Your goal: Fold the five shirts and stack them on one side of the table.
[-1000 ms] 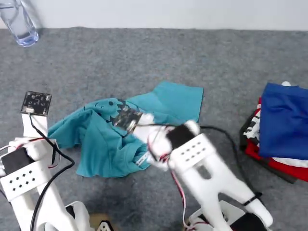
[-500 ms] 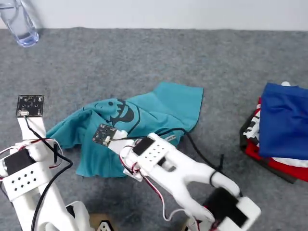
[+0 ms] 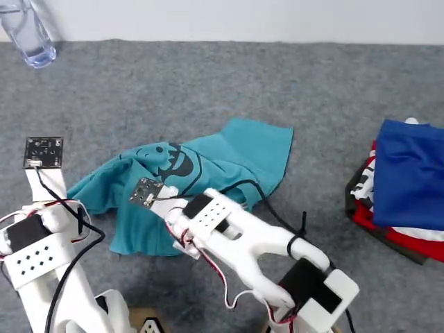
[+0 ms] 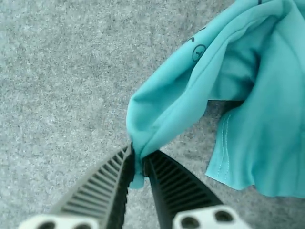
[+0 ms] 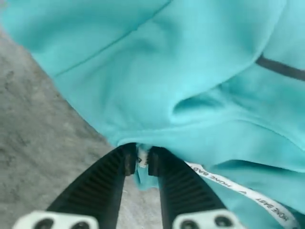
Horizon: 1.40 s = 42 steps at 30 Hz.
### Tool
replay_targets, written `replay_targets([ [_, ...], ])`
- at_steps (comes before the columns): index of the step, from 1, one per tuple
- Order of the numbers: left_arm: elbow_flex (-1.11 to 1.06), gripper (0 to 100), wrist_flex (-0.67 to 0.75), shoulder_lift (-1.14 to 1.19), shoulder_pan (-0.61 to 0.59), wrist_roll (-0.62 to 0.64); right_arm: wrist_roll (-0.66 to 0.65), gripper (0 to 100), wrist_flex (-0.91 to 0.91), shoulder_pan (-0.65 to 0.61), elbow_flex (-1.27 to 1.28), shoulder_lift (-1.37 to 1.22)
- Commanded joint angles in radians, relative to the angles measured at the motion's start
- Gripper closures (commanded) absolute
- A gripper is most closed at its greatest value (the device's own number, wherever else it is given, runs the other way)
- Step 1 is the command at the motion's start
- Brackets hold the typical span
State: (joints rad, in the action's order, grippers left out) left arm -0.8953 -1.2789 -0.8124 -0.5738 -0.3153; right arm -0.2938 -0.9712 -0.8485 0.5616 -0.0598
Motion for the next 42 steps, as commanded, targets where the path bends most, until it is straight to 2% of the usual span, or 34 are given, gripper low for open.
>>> replay_targets([
  [1, 0.033, 99, -0.008, -0.015, 0.005, 0.006, -0.066, 98.8, -0.054, 0.119, -0.025, 0.047],
  [4, 0.073, 98, -0.048, -0.015, 0.012, 0.005, -0.16, 98.8, -0.096, 0.234, -0.025, 0.096],
  [9, 0.105, 98, -0.103, -0.015, 0.107, 0.003, -0.354, 98.9, -0.148, 0.438, -0.025, 0.185],
  [16, 0.096, 98, -0.112, -0.015, 0.19, 0.008, -0.654, 98.9, -0.136, 0.702, -0.044, 0.209],
  [19, 0.096, 98, -0.112, -0.015, 0.198, 0.008, -0.713, 98.9, -0.12, 0.788, -0.071, 0.208],
  [23, 0.096, 98, -0.112, -0.014, 0.198, 0.008, -0.698, 97.0, -0.125, 0.829, -0.086, 0.222],
  [29, 0.094, 98, -0.11, -0.014, 0.193, 0.008, -0.52, 73.1, -0.305, 0.771, -0.104, 0.387],
  [33, 0.094, 98, -0.11, -0.014, 0.193, 0.009, -0.442, 72.8, -0.463, 0.648, -0.095, 0.575],
  [37, 0.094, 99, -0.11, -0.014, 0.193, 0.011, -0.313, 74.2, -0.63, 0.406, -0.081, 0.704],
  [39, 0.094, 99, -0.11, -0.014, 0.193, 0.011, -0.209, 74.2, -0.622, 0.265, -0.018, 0.719],
  [42, 0.094, 99, -0.11, -0.014, 0.192, 0.011, -0.086, 74.2, -0.501, 0.113, 0.12, 0.719],
])
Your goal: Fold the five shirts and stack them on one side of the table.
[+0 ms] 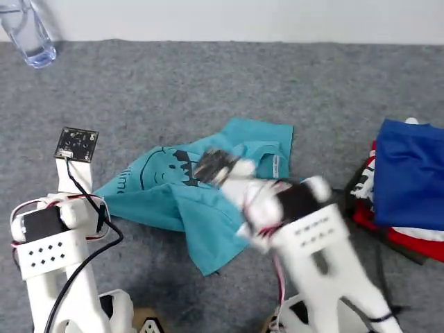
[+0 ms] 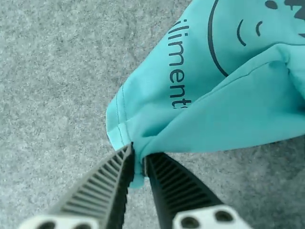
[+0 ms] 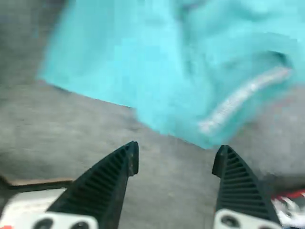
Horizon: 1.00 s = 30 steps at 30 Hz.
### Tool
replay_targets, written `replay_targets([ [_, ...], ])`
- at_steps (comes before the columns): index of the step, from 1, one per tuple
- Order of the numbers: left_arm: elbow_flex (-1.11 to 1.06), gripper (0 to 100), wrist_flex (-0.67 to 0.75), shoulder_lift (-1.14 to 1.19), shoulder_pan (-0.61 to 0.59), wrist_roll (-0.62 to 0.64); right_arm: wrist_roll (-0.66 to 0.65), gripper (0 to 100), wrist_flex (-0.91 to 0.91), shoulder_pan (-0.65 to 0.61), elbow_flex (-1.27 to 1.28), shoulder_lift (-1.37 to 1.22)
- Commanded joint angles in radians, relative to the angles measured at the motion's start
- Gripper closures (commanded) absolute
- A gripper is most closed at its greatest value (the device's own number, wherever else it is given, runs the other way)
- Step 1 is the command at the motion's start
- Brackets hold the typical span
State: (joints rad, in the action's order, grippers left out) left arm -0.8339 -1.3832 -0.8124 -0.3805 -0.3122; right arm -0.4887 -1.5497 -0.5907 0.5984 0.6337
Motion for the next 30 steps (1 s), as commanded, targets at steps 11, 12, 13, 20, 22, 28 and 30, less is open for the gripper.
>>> replay_targets([
  [11, 0.033, 99, -0.006, -0.014, -0.003, 0.009, 0.339, 74.3, 0.559, -0.38, 0.41, 0.007],
  [12, 0.033, 99, -0.006, -0.014, -0.003, 0.009, 0.348, 74.3, 0.572, -0.386, 0.411, -0.013],
  [13, 0.033, 99, -0.006, -0.014, -0.003, 0.009, 0.356, 74.3, 0.578, -0.39, 0.411, -0.038],
  [20, 0.033, 99, -0.003, -0.014, -0.002, 0.066, 0.413, 74.3, 0.665, -0.455, 0.364, -0.24],
  [22, 0.033, 99, -0.003, -0.014, -0.002, 0.066, 0.423, 74.3, 0.687, -0.455, 0.364, -0.282],
  [28, 0.033, 99, -0.002, -0.014, -0.002, 0.064, 0.417, 77.5, 0.728, -0.45, 0.361, -0.366],
  [30, 0.033, 99, -0.003, -0.014, -0.002, 0.064, 0.416, 83.8, 0.745, -0.45, 0.359, -0.386],
])
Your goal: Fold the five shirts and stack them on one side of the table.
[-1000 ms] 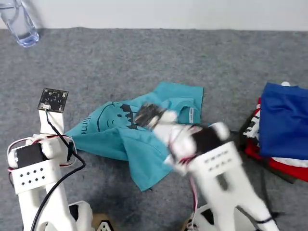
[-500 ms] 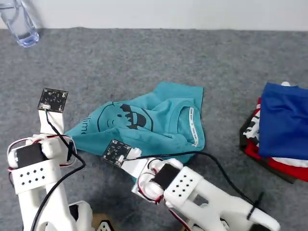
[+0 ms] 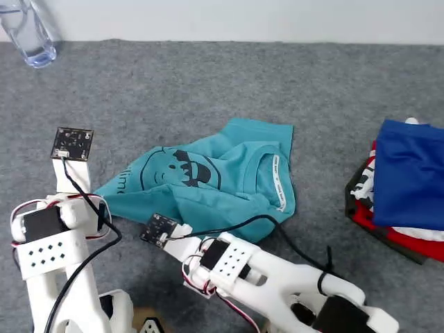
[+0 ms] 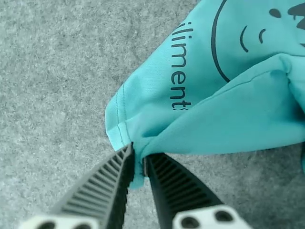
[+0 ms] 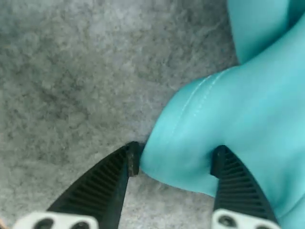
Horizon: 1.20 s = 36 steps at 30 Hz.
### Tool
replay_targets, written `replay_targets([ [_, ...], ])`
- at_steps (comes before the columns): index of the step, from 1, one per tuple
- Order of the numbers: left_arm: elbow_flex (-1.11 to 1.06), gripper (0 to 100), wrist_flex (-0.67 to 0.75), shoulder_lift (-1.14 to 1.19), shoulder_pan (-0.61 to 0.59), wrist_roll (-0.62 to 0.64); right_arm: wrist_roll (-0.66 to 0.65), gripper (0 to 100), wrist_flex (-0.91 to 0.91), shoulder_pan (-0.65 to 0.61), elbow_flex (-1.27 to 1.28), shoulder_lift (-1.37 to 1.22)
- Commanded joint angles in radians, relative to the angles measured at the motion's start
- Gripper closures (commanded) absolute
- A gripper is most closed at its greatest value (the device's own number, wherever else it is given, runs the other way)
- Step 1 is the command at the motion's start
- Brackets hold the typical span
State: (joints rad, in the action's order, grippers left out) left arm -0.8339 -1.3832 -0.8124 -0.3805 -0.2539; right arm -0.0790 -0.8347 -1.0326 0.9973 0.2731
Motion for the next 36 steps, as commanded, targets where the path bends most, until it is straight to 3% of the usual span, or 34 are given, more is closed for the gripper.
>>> replay_targets([
  [1, 0.033, 99, -0.005, -0.014, -0.002, 0.006, 0.002, 87.0, 0.031, -0.008, -0.041, -0.03],
  [7, 0.033, 99, -0.005, -0.014, -0.002, 0.006, -0.11, 98.7, -0.031, 0.041, -0.078, -0.033],
  [16, 0.041, 99, 0.0, -0.014, 0.003, 0.006, -0.293, 98.8, -0.392, 0.226, -0.222, 0.252],
  [23, 0.154, 98, -0.005, -0.014, 0.049, 0.006, -0.47, 98.8, -0.598, 0.449, -0.399, 0.519],
  [30, 0.349, 98, 0.002, -0.014, 0.21, 0.006, -0.641, 98.8, -0.636, 0.705, -0.707, 0.573],
  [36, 0.565, 99, 0.091, -0.014, 0.267, 0.006, -0.712, 98.8, -0.602, 0.865, -0.951, 0.575],
])
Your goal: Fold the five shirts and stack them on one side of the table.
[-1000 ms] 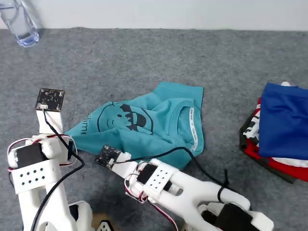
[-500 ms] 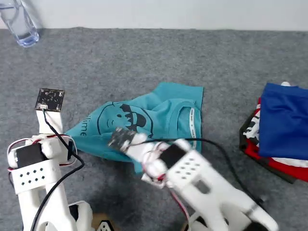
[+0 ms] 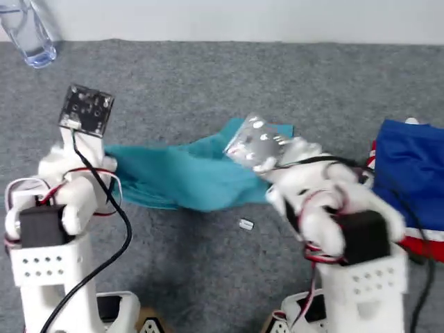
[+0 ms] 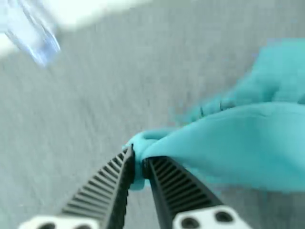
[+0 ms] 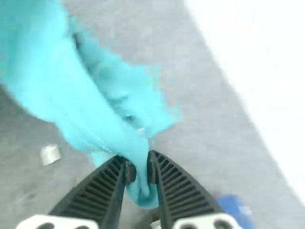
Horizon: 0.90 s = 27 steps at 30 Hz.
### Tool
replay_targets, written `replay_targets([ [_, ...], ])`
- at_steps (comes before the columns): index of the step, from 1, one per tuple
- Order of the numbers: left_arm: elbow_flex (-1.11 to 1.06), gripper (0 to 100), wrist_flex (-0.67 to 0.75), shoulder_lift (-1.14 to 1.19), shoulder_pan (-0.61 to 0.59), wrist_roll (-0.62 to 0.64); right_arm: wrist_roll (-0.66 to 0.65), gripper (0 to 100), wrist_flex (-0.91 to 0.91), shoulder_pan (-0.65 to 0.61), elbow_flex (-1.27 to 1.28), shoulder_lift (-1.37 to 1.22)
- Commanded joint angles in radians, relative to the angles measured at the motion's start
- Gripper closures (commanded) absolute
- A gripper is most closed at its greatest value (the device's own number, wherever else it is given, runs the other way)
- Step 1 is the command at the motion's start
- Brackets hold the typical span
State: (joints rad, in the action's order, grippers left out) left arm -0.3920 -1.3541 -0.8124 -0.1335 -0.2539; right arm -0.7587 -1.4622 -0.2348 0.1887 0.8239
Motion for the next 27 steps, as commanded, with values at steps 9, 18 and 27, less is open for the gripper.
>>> replay_targets([
  [9, 0.289, 99, 0.279, -0.014, 0.014, 0.006, -0.061, 98.8, 0.298, 0.272, -0.354, 0.025],
  [18, 0.464, 99, 0.339, -0.02, 0.012, 0.005, -0.057, 98.8, 0.593, 0.441, -0.388, 0.033],
  [27, 0.47, 99, 0.155, -0.267, 0.012, -0.137, -0.058, 98.8, 0.608, 0.466, -0.476, 0.142],
])
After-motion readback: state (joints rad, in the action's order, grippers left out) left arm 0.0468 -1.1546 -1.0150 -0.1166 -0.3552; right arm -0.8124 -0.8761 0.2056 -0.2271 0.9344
